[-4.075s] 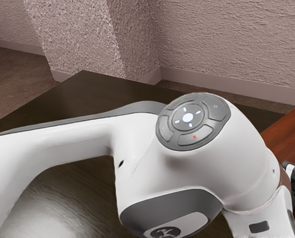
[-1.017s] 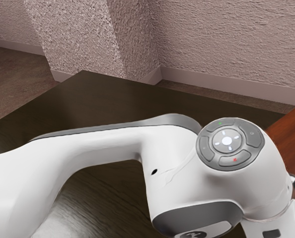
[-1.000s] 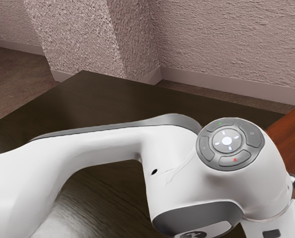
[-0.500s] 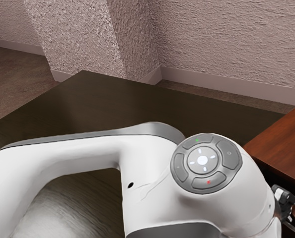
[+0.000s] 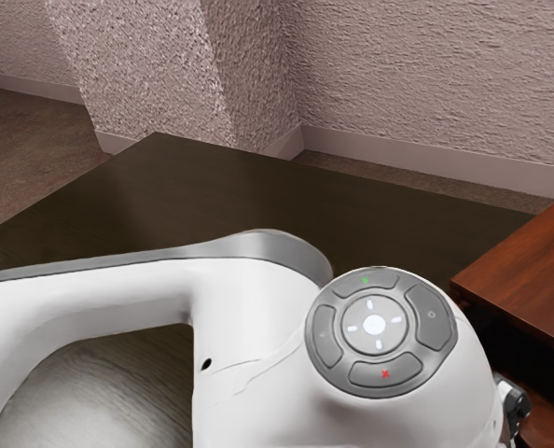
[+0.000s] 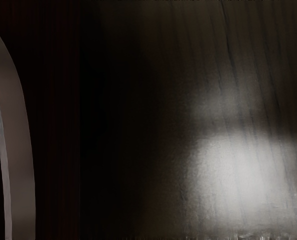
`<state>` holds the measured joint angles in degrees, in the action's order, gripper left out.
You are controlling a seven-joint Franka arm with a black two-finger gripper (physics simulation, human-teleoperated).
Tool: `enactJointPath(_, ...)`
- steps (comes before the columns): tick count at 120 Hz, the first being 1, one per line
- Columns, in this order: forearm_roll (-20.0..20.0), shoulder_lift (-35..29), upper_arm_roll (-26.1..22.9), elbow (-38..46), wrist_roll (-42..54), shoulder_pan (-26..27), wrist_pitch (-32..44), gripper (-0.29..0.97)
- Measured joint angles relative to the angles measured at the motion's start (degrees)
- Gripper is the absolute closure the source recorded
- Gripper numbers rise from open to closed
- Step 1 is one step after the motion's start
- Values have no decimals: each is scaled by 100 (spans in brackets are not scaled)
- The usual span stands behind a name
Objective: Pull the drawer handle with one arm to open the drawer
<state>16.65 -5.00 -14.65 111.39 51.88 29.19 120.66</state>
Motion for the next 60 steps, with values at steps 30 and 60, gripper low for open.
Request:
enactJointPath(30,-1,-278,2,230,-26,128,-216,4)
enactJointPath(60,-41,-440,-5,344,-49,196,-364,6)
